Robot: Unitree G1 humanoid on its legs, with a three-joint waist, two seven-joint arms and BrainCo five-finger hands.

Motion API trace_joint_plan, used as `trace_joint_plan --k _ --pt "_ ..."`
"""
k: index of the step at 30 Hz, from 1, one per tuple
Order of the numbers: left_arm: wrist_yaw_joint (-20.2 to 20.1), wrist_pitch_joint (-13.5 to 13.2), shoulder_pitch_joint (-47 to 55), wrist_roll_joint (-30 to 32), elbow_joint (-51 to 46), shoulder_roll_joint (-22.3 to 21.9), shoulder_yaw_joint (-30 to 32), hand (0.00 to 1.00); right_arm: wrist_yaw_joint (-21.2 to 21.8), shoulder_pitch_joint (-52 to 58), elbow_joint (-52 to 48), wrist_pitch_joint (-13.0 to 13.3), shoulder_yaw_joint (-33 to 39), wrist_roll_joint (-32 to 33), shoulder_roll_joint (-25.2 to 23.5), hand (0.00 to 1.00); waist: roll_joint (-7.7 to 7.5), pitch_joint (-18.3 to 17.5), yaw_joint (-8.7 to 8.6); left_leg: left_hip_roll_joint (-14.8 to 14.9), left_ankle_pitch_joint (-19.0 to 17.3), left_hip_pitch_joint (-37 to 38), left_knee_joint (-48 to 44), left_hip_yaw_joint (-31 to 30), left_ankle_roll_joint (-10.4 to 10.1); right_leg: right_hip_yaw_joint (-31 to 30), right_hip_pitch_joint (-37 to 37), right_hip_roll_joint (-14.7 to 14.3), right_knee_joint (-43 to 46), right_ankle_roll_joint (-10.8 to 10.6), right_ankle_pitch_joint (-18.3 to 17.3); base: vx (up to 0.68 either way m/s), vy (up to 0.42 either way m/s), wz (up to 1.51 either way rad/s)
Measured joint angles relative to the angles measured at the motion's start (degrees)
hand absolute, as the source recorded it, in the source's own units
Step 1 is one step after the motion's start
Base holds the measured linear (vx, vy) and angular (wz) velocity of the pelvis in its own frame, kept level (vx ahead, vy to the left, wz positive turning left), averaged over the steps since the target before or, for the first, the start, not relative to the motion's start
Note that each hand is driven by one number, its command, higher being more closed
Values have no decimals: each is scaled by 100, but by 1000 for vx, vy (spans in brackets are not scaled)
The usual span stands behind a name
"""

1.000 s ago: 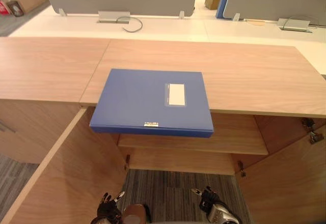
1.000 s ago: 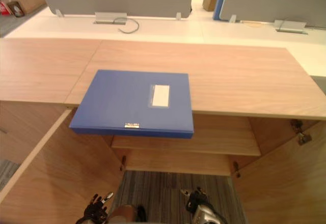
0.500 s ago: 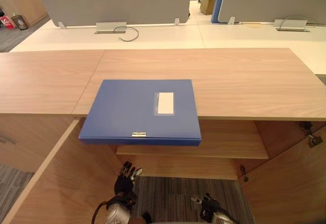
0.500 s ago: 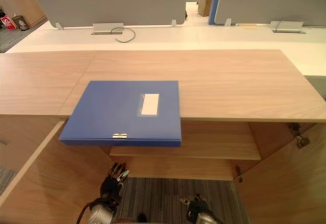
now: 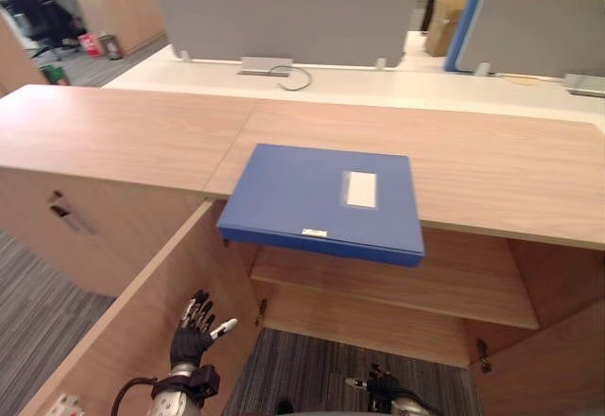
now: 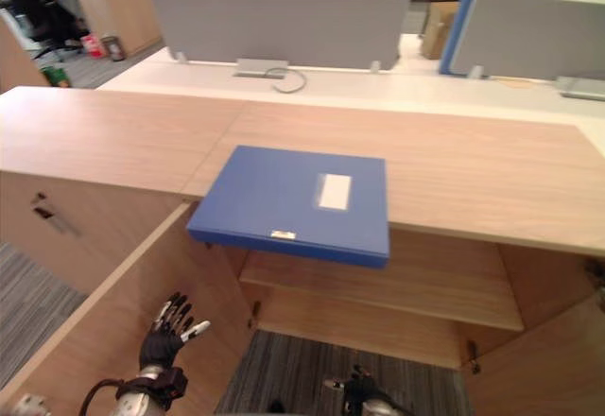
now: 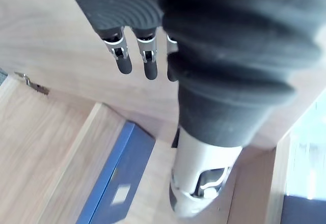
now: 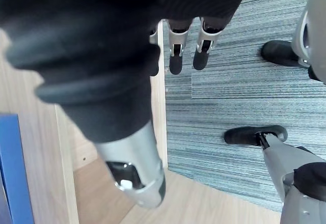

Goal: Walk over to the cabinet, pick up the folder, carry it to the office cabinet, place the folder inside the office cabinet, then close the office cabinet door

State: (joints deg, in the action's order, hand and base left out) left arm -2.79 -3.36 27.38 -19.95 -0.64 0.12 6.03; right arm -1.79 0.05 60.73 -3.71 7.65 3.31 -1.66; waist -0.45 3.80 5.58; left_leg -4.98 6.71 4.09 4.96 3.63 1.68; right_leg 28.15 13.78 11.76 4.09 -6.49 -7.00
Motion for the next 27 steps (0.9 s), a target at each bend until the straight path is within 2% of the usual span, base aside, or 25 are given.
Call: trace_joint_plan --k 3,6,8,10,12,14,15,18,21,24,27 --pt "196 20 32 -83 -255 -297 158 0 -5 -7 26 -43 1 3 -78 0 -50 -17 84 -69 82 -134 -43 -329 19 339 44 16 28 -22 -16 -27 11 59" --pt "391 32 105 -150 -1001 -558 174 0 -66 -101 158 -128 15 12 -131 0 -98 -18 146 -174 158 -224 -106 -697 64 747 158 35 37 -47 -31 -7 14 65" --pt "564 32 126 -159 -1536 -564 186 0 -93 -226 245 -132 167 21 -215 0 -105 -44 222 -201 165 -277 -151 -783 77 852 181 39 42 -48 -31 -11 33 37" --pt "703 27 112 -37 -2044 -565 126 0 -157 -307 254 -132 179 19 -263 0 -126 -43 218 -237 169 -346 -219 -928 83 999 208 37 43 -49 -33 -18 33 35" --pt "1095 -97 52 257 -2741 -558 66 0 -254 -377 270 -136 138 19 -263 0 -159 -67 265 -262 171 -348 -237 -996 85 1092 254 39 42 -58 -41 -8 34 25" --pt "1519 -469 -191 549 -3478 -438 119 0 -324 -546 267 -143 202 30 -256 0 -175 -90 298 -259 166 -348 -249 -1013 93 1100 265 31 42 -60 -44 -14 32 5" --pt "1828 -629 -395 875 -3792 -398 235 0 -378 -577 255 -91 263 54 -255 0 -172 -112 301 -257 161 -348 -251 -1018 100 1100 265 27 42 -60 -44 0 0 0" --pt "2636 -846 -777 1687 -4341 -311 662 0 -462 -436 258 -26 472 33 -260 0 -194 -181 295 -250 171 -357 -299 -998 86 1076 267 22 38 -62 -42 2 8 -1" --pt "3304 -812 -1191 3010 -4456 -143 405 0 -558 -264 272 14 444 -37 -266 0 -249 -215 272 -215 116 -387 -411 -917 81 962 251 0 32 -59 -39 0 22 -14" --pt "3561 -760 -1416 3858 -4461 89 108 0 -634 -277 272 63 380 -221 -266 0 -253 -254 211 -147 98 -391 -420 -777 61 786 178 -32 30 -36 -39 -33 16 -29" --pt "3934 -591 -1446 4790 -4478 307 -499 0 -708 -279 300 98 339 -253 -264 0 -253 -315 159 -71 96 -386 -403 -653 55 624 111 -73 11 25 -26 -29 -1 -24"
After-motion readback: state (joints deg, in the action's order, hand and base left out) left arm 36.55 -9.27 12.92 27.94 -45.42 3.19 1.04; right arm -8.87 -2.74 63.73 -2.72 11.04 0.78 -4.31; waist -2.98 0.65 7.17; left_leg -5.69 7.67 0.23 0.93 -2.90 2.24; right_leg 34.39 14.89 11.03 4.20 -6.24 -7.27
